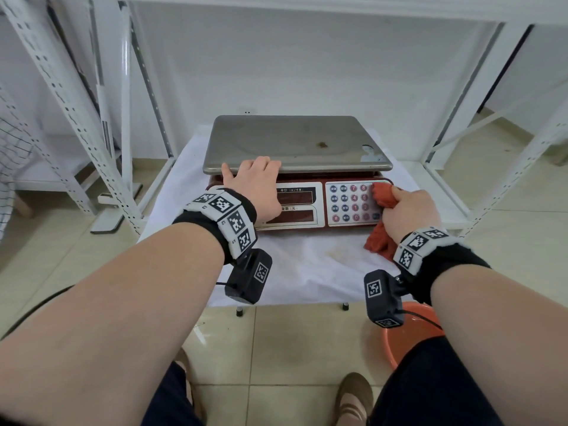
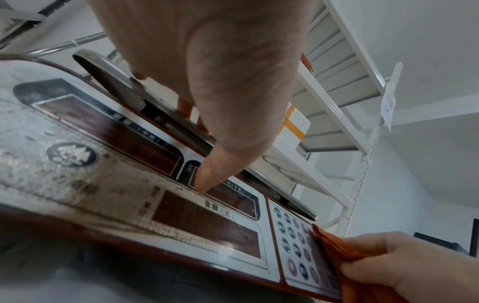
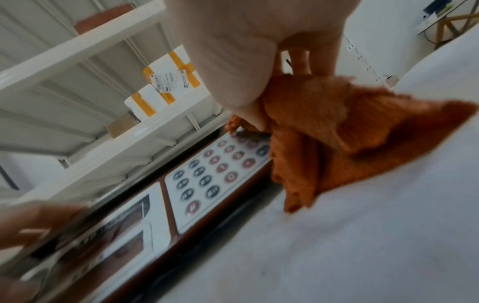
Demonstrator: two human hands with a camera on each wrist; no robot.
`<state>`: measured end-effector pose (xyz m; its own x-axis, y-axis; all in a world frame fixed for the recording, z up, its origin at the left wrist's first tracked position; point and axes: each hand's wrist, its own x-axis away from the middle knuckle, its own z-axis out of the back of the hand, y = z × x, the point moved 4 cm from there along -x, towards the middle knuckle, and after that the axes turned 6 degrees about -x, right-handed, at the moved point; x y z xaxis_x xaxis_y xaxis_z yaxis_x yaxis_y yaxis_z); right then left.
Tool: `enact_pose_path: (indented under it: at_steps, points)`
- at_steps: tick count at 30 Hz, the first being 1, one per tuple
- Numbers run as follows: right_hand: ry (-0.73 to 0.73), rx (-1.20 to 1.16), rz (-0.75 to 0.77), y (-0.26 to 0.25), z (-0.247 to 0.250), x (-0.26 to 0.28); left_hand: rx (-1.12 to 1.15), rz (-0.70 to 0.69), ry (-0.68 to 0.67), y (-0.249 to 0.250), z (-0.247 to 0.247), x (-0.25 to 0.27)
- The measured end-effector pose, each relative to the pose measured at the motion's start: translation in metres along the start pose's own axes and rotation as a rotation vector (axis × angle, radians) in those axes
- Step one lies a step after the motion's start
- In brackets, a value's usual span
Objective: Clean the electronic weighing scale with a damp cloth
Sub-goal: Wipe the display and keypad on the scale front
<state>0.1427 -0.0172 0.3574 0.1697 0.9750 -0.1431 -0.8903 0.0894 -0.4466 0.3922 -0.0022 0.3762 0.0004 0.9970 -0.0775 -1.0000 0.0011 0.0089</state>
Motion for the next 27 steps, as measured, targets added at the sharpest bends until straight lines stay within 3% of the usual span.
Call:
enact_pose_path:
  at_steps: [6, 15, 20, 22, 25, 27]
  points:
    - [-0.004, 0.0, -0.004, -0.025, -0.015, 0.016, 0.004, -0.002, 0.018, -0.001, -0.001, -0.001]
    - [-0.109, 0.005, 0.303, -0.064, -0.036, 0.033, 0.013, 0.007, 0.0, -0.001, -0.002, -0.001]
    - [-0.217, -0.183, 0.486, -0.076, -0.041, 0.036, 0.01, -0.018, -0.046, -0.005, 0.0, -0.002]
    - [-0.142, -0.251, 0.463, -0.075, -0.033, 0.032, 0.01, -0.048, -0.058, -0.011, -0.001, -0.001]
    - [0.072, -0.307, 0.29, -0.065, -0.019, 0.019, 0.026, -0.028, 0.0, -0.023, -0.005, 0.007]
    - [0.136, -0.277, 0.18, -0.059, -0.017, 0.013, 0.055, 0.023, 0.057, -0.033, -0.007, 0.014]
